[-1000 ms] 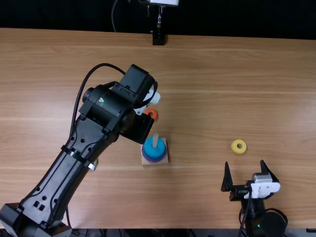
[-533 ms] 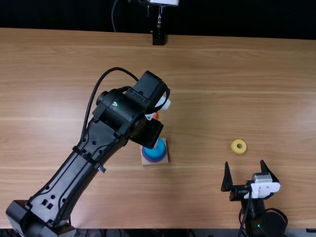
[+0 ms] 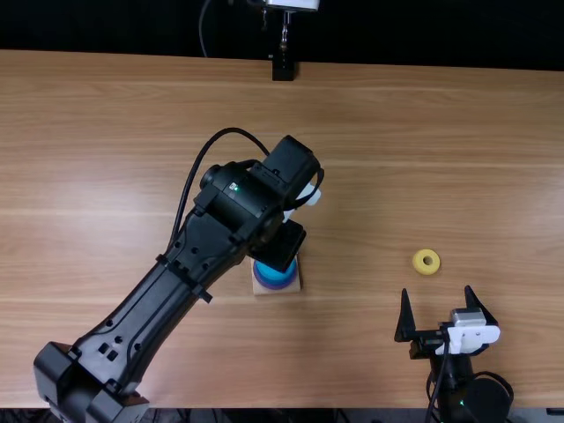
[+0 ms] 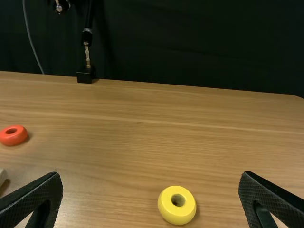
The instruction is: Build the Hanoi tower: stack the rings onto the peg from bottom to top in this color order: purple, dark blue, light blue, dark green, light green, yellow, orange.
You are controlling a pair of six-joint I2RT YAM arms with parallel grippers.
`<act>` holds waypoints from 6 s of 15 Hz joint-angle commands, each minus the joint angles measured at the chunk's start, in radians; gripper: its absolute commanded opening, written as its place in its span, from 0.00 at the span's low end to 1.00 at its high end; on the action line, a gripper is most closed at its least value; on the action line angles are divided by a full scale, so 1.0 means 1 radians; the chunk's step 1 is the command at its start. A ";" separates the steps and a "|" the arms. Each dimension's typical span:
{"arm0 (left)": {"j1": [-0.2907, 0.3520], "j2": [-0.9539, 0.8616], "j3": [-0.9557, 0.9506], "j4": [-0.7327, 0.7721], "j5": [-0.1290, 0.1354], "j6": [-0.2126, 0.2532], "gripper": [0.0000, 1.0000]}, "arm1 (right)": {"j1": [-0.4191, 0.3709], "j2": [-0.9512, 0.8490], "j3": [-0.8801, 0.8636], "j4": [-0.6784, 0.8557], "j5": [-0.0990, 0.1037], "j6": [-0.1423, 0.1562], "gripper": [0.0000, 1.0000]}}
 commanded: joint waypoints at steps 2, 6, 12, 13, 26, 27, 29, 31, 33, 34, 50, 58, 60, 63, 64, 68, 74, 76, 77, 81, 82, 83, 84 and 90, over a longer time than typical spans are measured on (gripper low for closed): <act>-0.022 0.025 0.044 0.004 -0.002 -0.024 0.00 | -0.013 -0.013 -0.015 -0.006 0.002 0.000 1.00; -0.025 0.040 0.063 0.001 -0.002 -0.024 0.00 | -0.013 -0.013 -0.015 -0.006 0.002 0.000 1.00; -0.025 0.042 0.058 0.004 0.001 -0.024 0.00 | -0.013 -0.013 -0.017 -0.006 0.002 0.000 1.00; -0.025 0.042 0.058 0.004 0.001 -0.024 0.00 | -0.013 -0.013 -0.017 -0.006 0.002 0.000 1.00; -0.025 0.075 0.060 -0.029 0.018 -0.061 1.00 | -0.013 -0.013 -0.015 -0.006 0.002 0.000 1.00; -0.023 0.075 0.061 -0.023 0.029 -0.059 1.00 | -0.013 -0.013 -0.015 -0.006 0.002 0.000 1.00; -0.022 0.071 0.070 -0.012 0.036 -0.059 1.00 | -0.013 -0.013 -0.017 -0.006 0.002 0.000 1.00; -0.019 0.069 0.156 -0.014 0.033 -0.057 1.00 | -0.013 -0.013 -0.017 -0.006 0.002 0.000 1.00; -0.009 0.066 0.242 -0.011 0.035 -0.057 1.00 | -0.013 -0.013 -0.015 -0.006 0.002 0.000 1.00; 0.000 0.062 0.245 -0.007 0.035 -0.057 1.00 | -0.013 -0.013 -0.015 -0.006 0.002 0.000 1.00; 0.420 -0.543 -0.832 0.551 -0.021 0.004 1.00 | -0.013 -0.013 -0.017 -0.006 0.002 0.000 1.00; 0.489 -0.370 -0.956 0.566 -0.017 0.291 1.00 | -0.013 -0.013 -0.015 -0.008 0.002 0.000 1.00; 0.489 -0.288 -0.947 0.566 -0.019 0.293 1.00 | -0.013 -0.013 -0.015 -0.006 0.002 0.000 1.00; 0.491 -0.241 -0.942 0.566 -0.017 0.293 1.00 | -0.013 -0.013 -0.017 -0.006 0.002 0.000 1.00; 0.489 -0.222 -0.942 0.566 -0.019 0.293 1.00 | -0.013 -0.013 -0.017 -0.006 0.002 0.000 1.00; 0.489 -0.161 -0.941 0.566 -0.019 0.293 1.00 | -0.013 -0.013 -0.017 -0.008 0.002 0.000 1.00; 0.489 -0.127 -0.934 0.566 -0.017 0.295 1.00 | -0.013 -0.013 -0.015 -0.006 0.002 0.000 1.00; 0.489 -0.127 -0.933 0.566 -0.021 0.295 1.00 | -0.013 -0.013 -0.017 -0.008 0.002 0.000 1.00; 0.488 -0.127 -0.934 0.566 -0.019 0.295 0.97 | -0.013 -0.013 -0.017 -0.006 0.002 0.000 1.00; 0.491 -0.129 -0.936 0.614 -0.021 0.291 0.12 | -0.013 -0.013 -0.017 -0.006 0.002 0.000 1.00; 0.494 -0.129 -0.944 0.680 -0.026 0.289 0.00 | -0.013 -0.013 -0.017 -0.006 0.002 0.000 1.00; 0.497 -0.129 -0.945 0.726 -0.028 0.284 0.00 | -0.013 -0.013 -0.017 -0.006 0.002 0.000 1.00; 0.495 -0.130 -0.939 0.733 -0.030 0.282 0.00 | -0.013 -0.013 -0.017 -0.006 0.002 0.000 1.00; 0.497 -0.132 -0.925 0.665 -0.017 0.274 1.00 | -0.013 -0.013 -0.017 -0.008 0.002 0.000 1.00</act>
